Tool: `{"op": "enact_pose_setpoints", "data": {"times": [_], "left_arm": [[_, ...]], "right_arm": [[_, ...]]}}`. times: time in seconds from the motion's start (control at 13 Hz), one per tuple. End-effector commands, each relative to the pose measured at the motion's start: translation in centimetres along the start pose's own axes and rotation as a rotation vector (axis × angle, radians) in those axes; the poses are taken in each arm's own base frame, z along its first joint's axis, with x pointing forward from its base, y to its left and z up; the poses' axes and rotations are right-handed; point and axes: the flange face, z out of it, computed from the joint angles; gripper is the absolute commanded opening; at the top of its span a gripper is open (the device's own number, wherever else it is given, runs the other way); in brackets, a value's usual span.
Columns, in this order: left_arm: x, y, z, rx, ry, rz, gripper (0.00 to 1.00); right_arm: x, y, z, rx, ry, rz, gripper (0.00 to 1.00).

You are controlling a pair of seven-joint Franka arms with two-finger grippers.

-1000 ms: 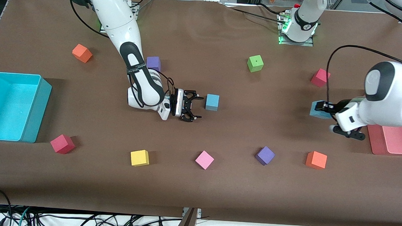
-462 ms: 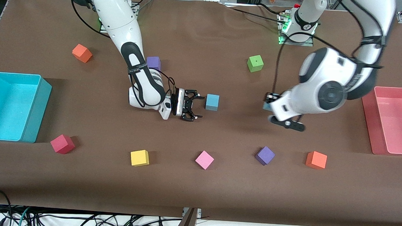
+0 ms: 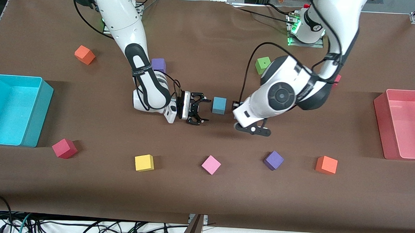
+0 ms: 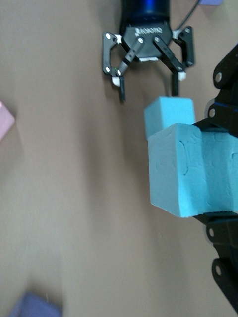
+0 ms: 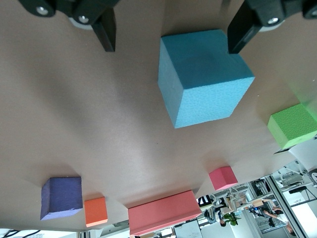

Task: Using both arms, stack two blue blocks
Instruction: 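Lower the held cube onto the cyan cube and open the left gripper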

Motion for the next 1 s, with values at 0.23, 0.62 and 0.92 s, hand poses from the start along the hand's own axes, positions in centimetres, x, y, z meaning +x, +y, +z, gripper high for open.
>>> {"op": "enact_pose_setpoints", "data": {"times": [0.23, 0.62, 0.92], "left_arm": [[-0.5, 5.6, 4.8, -0.020, 0.004, -0.001, 0.14], [-2.5, 7.6, 7.0, 0.000, -0.040, 0.023, 0.13], [-3.8, 7.7, 9.4, 0.028, -0.088, 0.010, 0.11]], "right_arm": [[-0.2, -0.4, 0.5, -0.001, 0.013, -0.015, 1.00], [-0.2, -0.3, 0.5, -0.001, 0.014, -0.017, 1.00], [-0.2, -0.3, 0.5, -0.001, 0.014, -0.017, 1.00]]}}
